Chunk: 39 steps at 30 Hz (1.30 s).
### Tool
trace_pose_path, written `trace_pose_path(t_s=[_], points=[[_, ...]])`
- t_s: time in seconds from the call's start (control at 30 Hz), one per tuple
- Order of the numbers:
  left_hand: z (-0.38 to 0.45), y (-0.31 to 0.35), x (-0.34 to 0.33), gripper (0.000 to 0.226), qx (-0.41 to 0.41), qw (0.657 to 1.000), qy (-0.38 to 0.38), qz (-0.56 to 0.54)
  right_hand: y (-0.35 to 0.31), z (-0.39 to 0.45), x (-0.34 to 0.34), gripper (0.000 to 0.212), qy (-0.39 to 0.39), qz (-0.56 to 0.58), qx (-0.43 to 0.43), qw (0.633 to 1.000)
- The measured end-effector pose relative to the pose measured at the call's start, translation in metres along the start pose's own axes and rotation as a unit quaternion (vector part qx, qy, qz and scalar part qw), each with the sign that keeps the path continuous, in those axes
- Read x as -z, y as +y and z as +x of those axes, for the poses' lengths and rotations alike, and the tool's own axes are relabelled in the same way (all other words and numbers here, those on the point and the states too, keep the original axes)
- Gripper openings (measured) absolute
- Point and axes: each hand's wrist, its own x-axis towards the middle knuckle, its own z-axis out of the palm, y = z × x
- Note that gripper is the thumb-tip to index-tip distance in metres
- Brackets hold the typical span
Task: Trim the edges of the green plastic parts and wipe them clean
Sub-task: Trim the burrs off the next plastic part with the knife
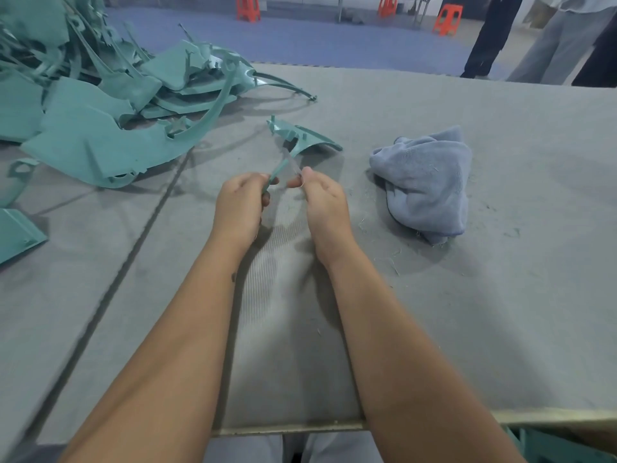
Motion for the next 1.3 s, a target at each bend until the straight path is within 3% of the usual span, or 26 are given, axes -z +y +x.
trace_pose_path(t_s=[0.13,0.23,0.4,0.53,0.7,0.77,0.9,0.97,1.1,1.3], points=[[-0.002,0.008,0.003,0.033,0.065,0.975,-0.076,-0.198,0.001,-0.002,-0.001,0.028,-0.011,0.025,0.044,0.999],[-0.002,0.01,0.007,0.036,0.092,0.958,-0.115,-0.245,0.001,-0.001,-0.001,0.026,-0.01,0.017,0.062,0.998],[-0.002,0.01,0.003,0.044,0.061,0.973,-0.126,-0.185,0.0,0.0,0.002,0.019,-0.052,0.022,0.06,0.997],[-0.003,0.007,0.004,0.032,0.048,0.984,-0.121,-0.126,0.0,0.0,0.003,0.016,-0.033,0.035,0.064,0.997],[0.001,0.003,0.006,0.024,0.028,0.992,-0.09,-0.087,-0.003,0.001,0.0,0.045,-0.072,0.01,-0.009,0.997],[0.001,0.004,0.008,0.017,0.049,0.983,-0.108,-0.138,-0.003,0.0,-0.001,0.04,-0.08,-0.028,0.001,0.996],[0.0,0.002,0.011,0.048,0.034,0.972,-0.159,-0.17,-0.003,-0.003,-0.002,0.032,-0.108,0.026,0.009,0.994],[-0.002,0.001,0.01,0.05,0.014,0.97,-0.167,-0.176,-0.004,-0.004,-0.001,0.032,-0.138,0.069,-0.001,0.988],[-0.007,0.005,0.007,0.034,-0.019,0.975,-0.151,-0.161,0.0,-0.003,0.0,0.031,-0.175,0.075,0.005,0.982],[-0.007,0.003,0.005,0.018,-0.042,0.975,-0.173,-0.135,0.006,0.003,-0.003,0.03,-0.116,0.066,0.003,0.991]])
